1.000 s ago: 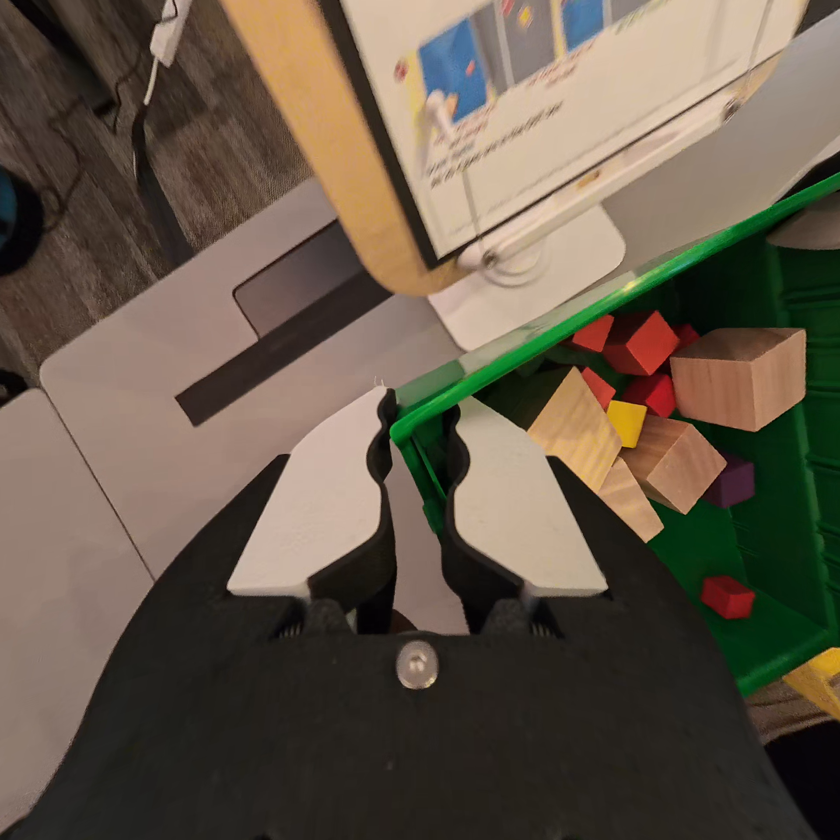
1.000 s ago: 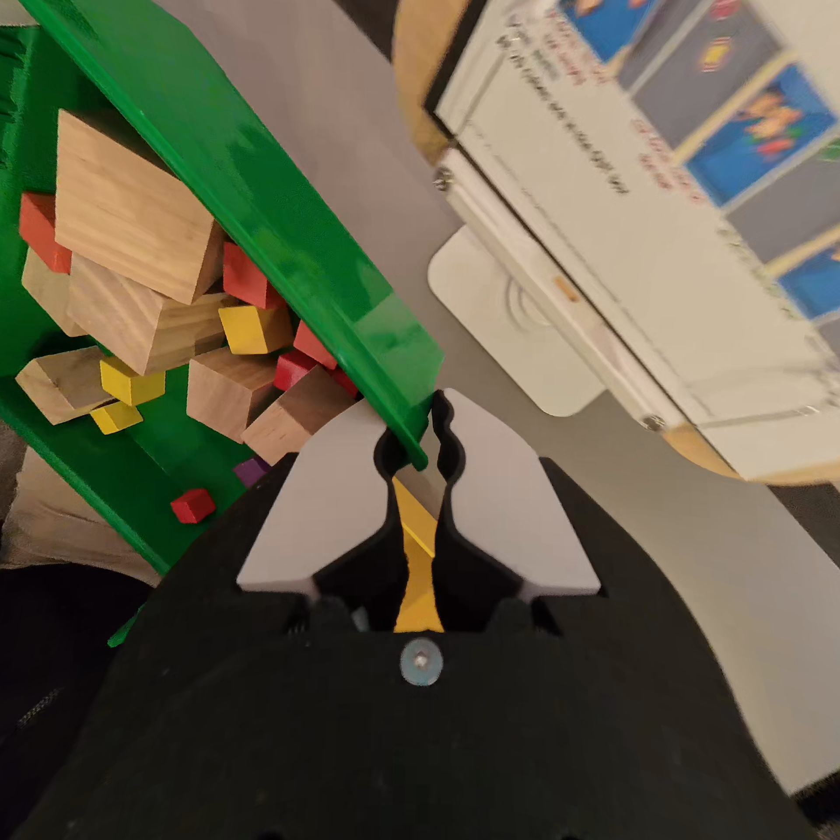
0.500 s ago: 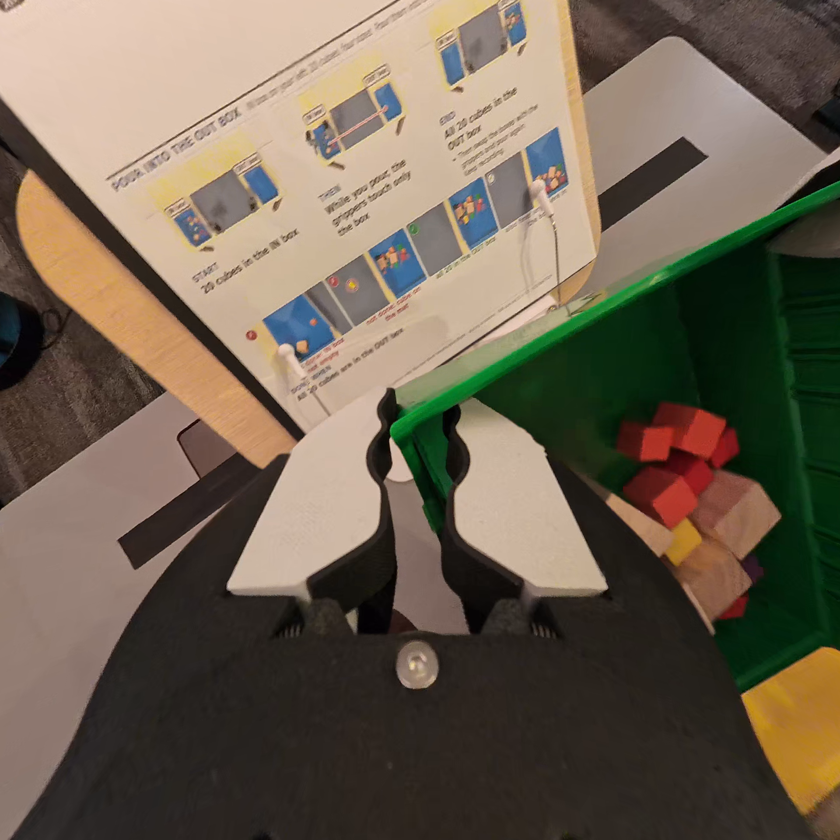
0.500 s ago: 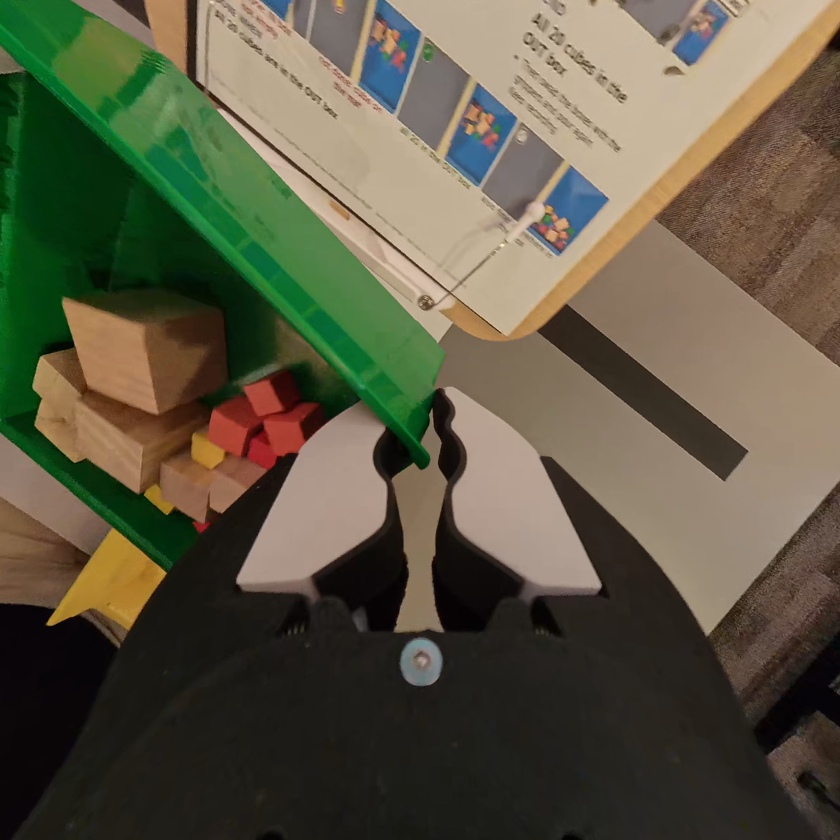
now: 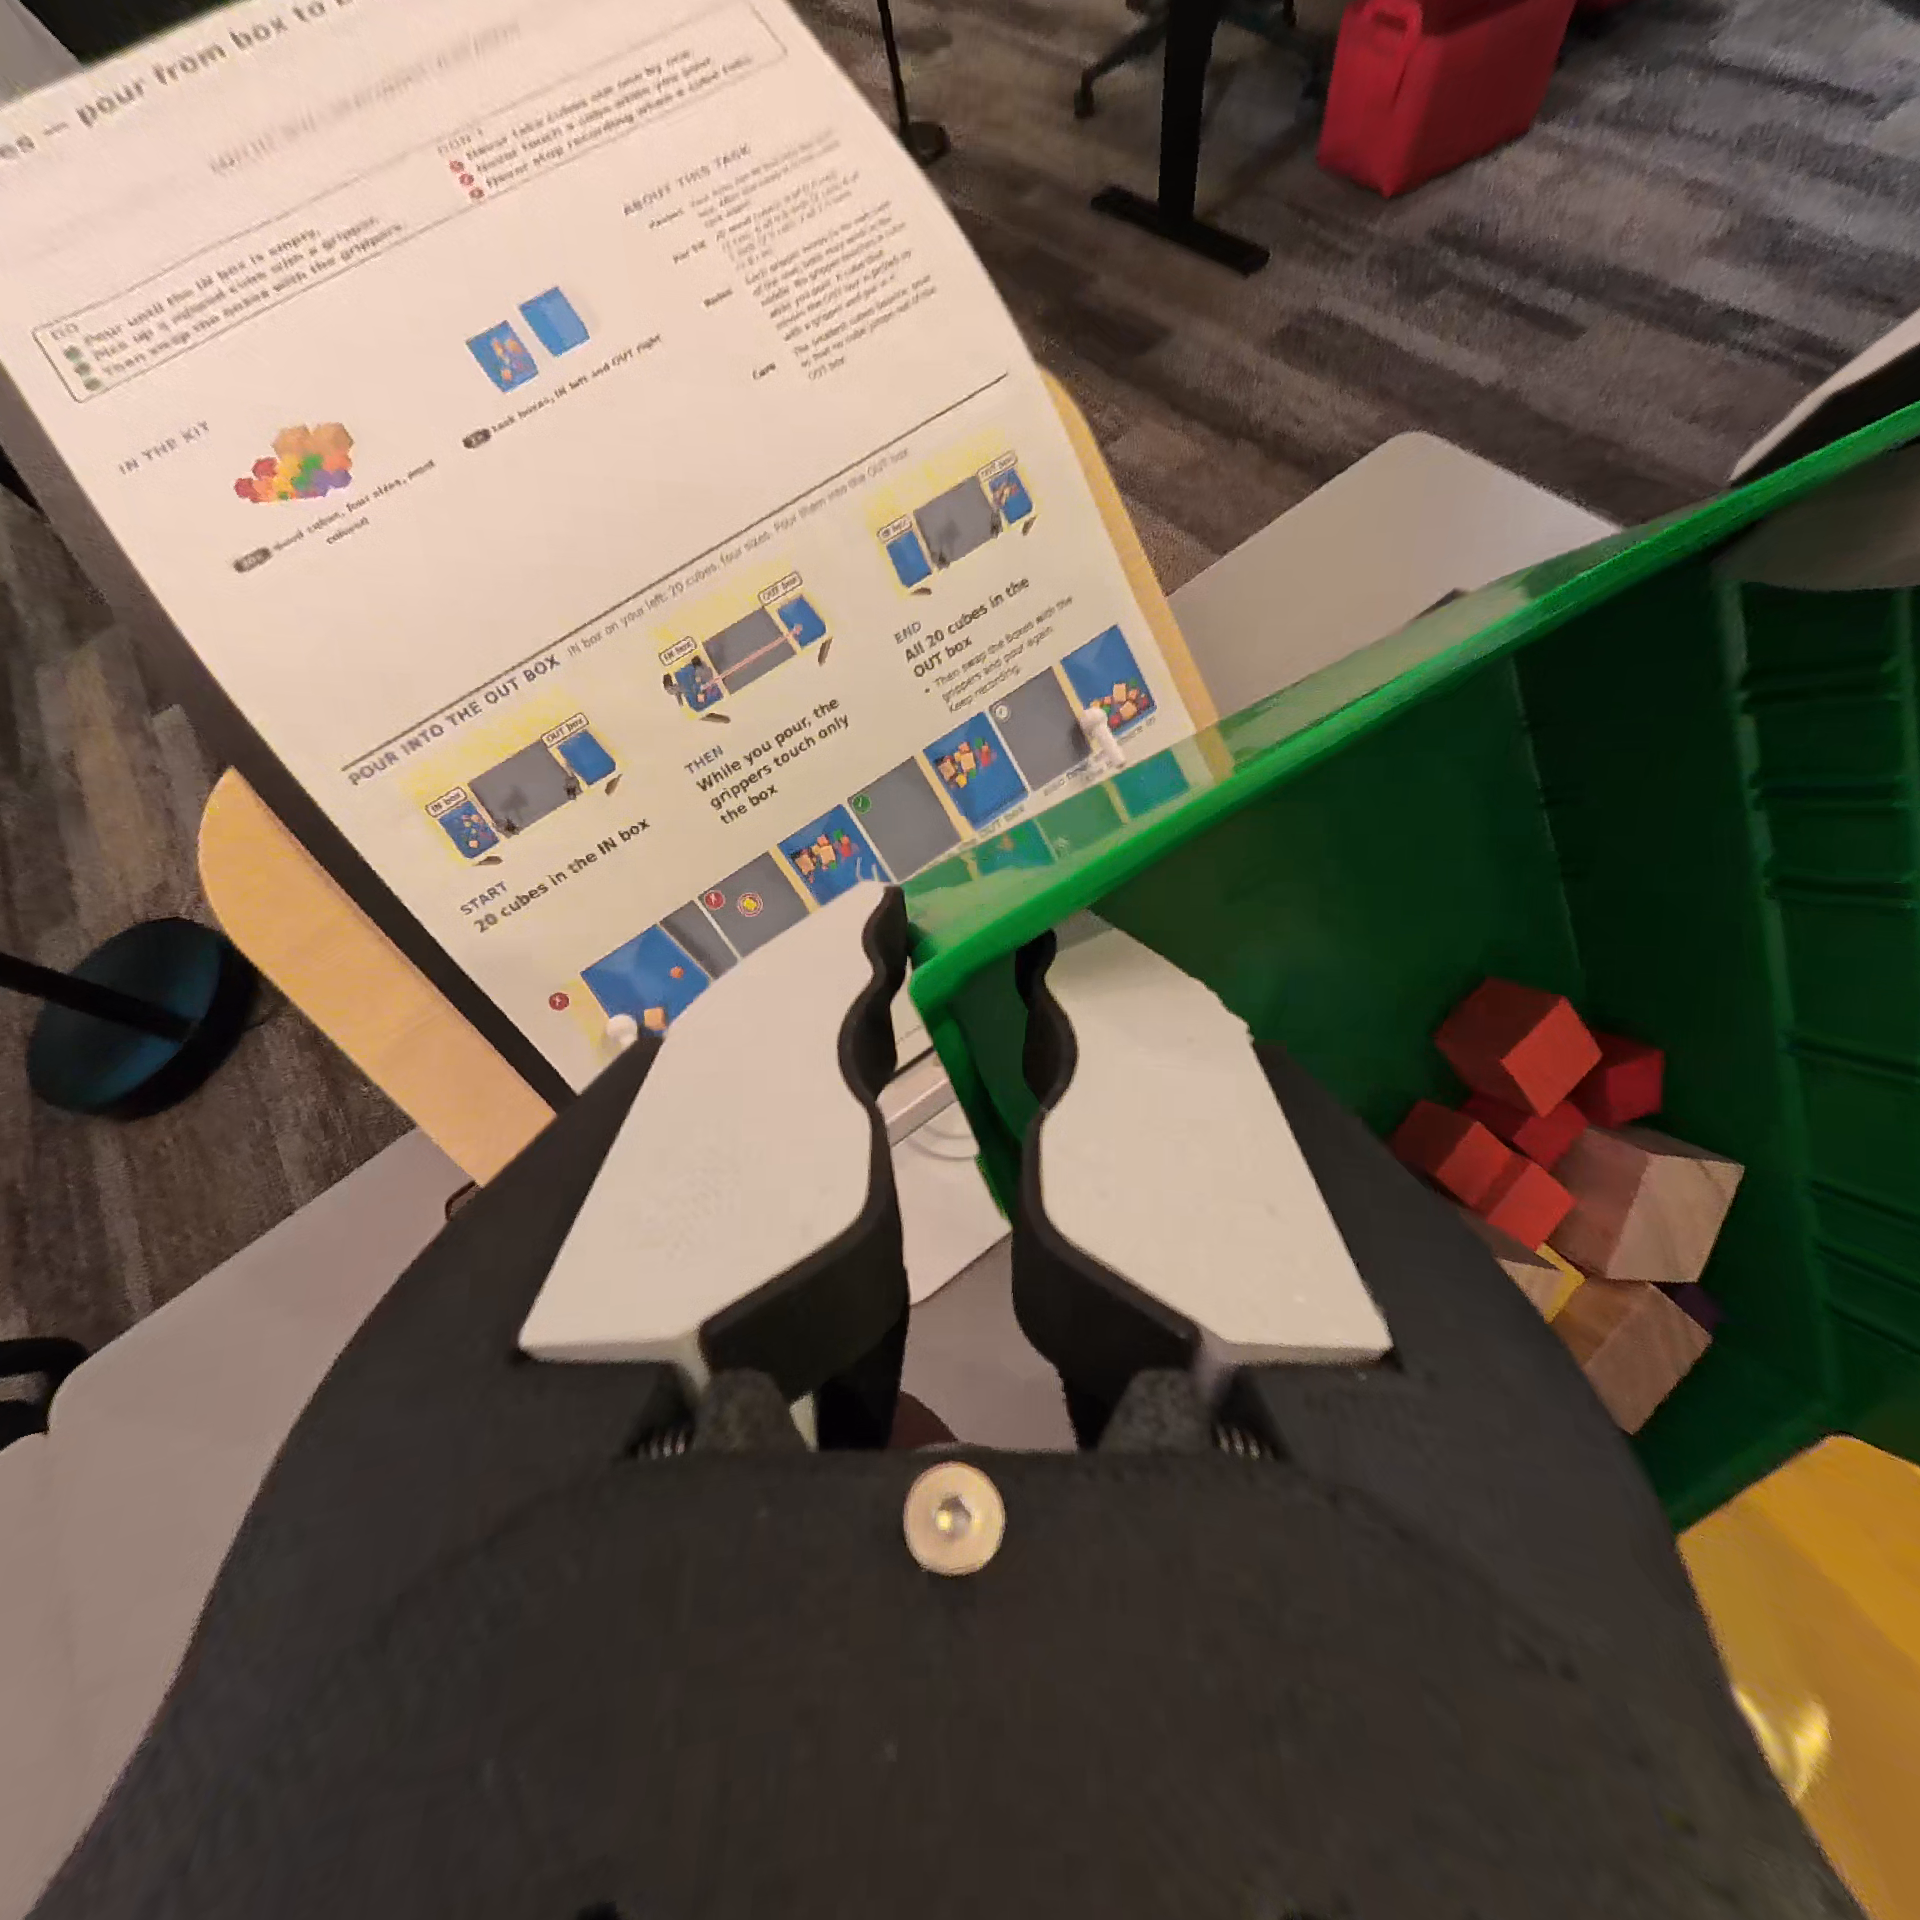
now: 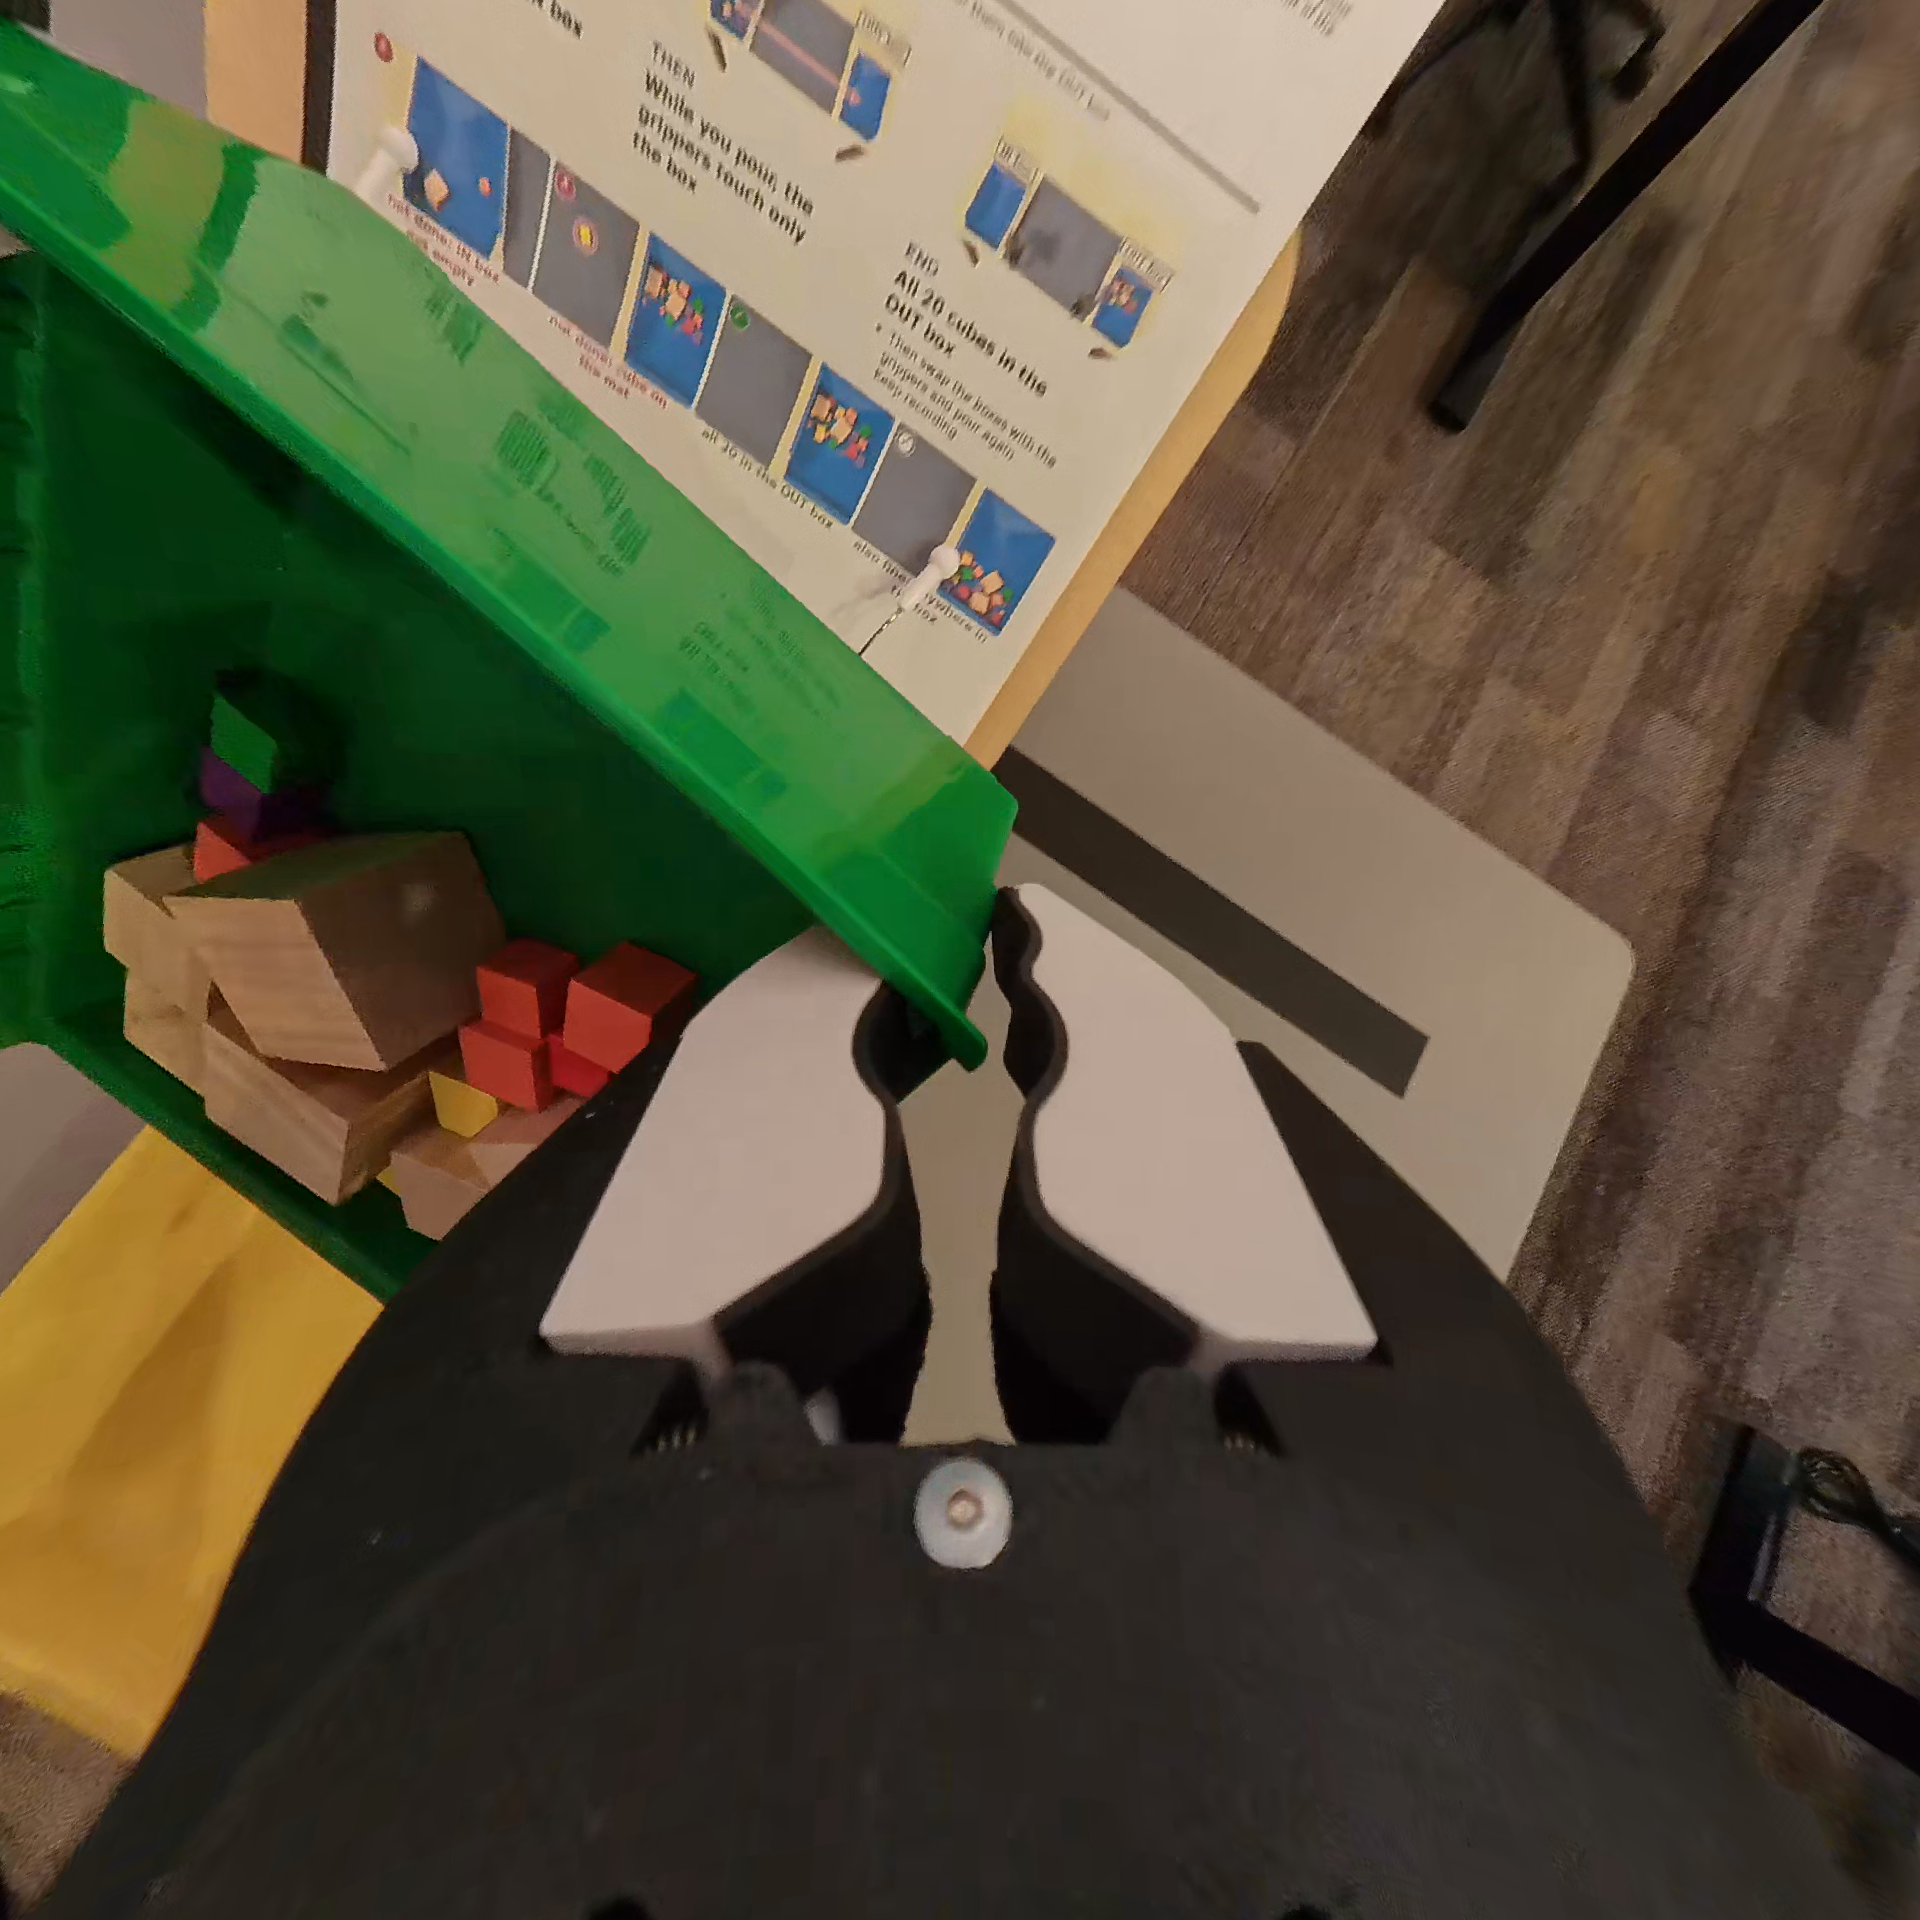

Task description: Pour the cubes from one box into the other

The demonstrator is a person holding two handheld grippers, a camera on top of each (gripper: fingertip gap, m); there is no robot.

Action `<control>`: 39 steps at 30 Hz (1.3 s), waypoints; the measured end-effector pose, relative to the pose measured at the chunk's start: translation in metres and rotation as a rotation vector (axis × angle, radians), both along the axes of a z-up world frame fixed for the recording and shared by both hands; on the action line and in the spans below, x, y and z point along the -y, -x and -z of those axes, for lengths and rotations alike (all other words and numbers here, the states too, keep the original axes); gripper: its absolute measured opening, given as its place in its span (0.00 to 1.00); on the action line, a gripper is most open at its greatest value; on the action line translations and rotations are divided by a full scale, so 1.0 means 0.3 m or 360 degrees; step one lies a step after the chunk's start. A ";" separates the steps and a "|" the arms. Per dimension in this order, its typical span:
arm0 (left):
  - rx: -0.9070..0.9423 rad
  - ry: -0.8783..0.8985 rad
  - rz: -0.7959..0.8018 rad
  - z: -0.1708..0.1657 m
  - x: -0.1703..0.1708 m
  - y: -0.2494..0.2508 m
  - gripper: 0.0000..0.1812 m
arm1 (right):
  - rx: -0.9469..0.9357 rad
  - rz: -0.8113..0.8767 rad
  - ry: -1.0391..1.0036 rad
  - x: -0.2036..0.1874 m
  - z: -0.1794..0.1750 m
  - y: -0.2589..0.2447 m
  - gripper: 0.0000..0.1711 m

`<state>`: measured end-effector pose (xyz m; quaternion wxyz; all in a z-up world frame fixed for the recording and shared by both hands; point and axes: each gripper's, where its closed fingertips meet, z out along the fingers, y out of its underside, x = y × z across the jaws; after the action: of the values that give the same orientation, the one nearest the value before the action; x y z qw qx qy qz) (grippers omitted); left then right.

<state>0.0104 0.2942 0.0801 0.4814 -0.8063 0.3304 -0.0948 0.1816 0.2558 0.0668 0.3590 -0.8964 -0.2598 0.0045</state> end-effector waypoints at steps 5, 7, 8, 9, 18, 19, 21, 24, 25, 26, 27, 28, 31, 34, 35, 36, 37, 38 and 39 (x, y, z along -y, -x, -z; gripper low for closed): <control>0.0084 -0.0166 0.0003 -0.048 0.035 -0.018 0.11 | 0.0063 0.0041 -0.0197 0.033 -0.064 -0.018 0.05; 0.0137 -0.0224 -0.0001 -0.065 0.053 -0.023 0.11 | 0.0076 0.0051 -0.0269 0.048 -0.082 -0.022 0.05; 0.0137 -0.0246 -0.0004 -0.068 0.063 -0.025 0.11 | 0.0086 0.0057 -0.0291 0.058 -0.087 -0.025 0.05; 0.0134 -0.0263 -0.0004 -0.071 0.074 -0.027 0.11 | 0.0091 0.0060 -0.0310 0.068 -0.091 -0.027 0.05; 0.0211 -0.0464 -0.0025 -0.100 0.157 -0.022 0.11 | 0.0107 0.0067 -0.0514 0.146 -0.116 -0.020 0.05; 0.0208 -0.0481 -0.0029 -0.096 0.163 -0.021 0.11 | 0.0101 0.0068 -0.0519 0.151 -0.113 -0.019 0.05; 0.0213 -0.0507 -0.0035 -0.091 0.172 -0.020 0.11 | 0.0111 0.0069 -0.0544 0.159 -0.109 -0.019 0.05; 0.0242 -0.0553 -0.0033 -0.093 0.187 -0.017 0.11 | 0.0096 0.0064 -0.0598 0.176 -0.119 -0.014 0.05; 0.0249 -0.0571 -0.0034 -0.094 0.192 -0.016 0.11 | 0.0102 0.0063 -0.0615 0.180 -0.122 -0.014 0.05; 0.0255 -0.0591 -0.0038 -0.095 0.197 -0.015 0.11 | 0.0111 0.0062 -0.0630 0.184 -0.124 -0.013 0.05; 0.0266 -0.0613 -0.0042 -0.097 0.201 -0.014 0.11 | 0.0117 0.0060 -0.0650 0.189 -0.127 -0.011 0.05; 0.0281 -0.0633 -0.0049 -0.100 0.204 -0.011 0.11 | 0.0119 0.0058 -0.0670 0.193 -0.131 -0.009 0.05; 0.0307 -0.0722 -0.0078 -0.118 0.223 -0.006 0.11 | 0.0106 0.0058 -0.0728 0.208 -0.143 -0.005 0.06; 0.0313 -0.0777 -0.0084 -0.123 0.243 -0.005 0.10 | 0.0095 0.0054 -0.0756 0.223 -0.141 -0.004 0.05; 0.0315 -0.0789 -0.0083 -0.123 0.247 -0.005 0.10 | 0.0096 0.0054 -0.0771 0.227 -0.141 -0.005 0.05; 0.0313 -0.0796 -0.0080 -0.121 0.251 -0.006 0.10 | 0.0095 0.0055 -0.0785 0.231 -0.139 -0.005 0.05; 0.0322 -0.0802 -0.0081 -0.121 0.255 -0.005 0.10 | 0.0090 0.0056 -0.0801 0.236 -0.138 -0.004 0.05; 0.0324 -0.0817 -0.0083 -0.121 0.259 -0.005 0.10 | 0.0082 0.0056 -0.0819 0.240 -0.137 -0.003 0.05; 0.0314 -0.0835 -0.0085 -0.121 0.263 -0.004 0.10 | 0.0071 0.0056 -0.0830 0.244 -0.134 -0.002 0.05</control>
<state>0.0115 0.2152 0.1165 0.7058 -0.6495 0.2738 -0.0712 0.1822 0.1826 0.1070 0.5721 -0.7779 -0.2444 -0.0886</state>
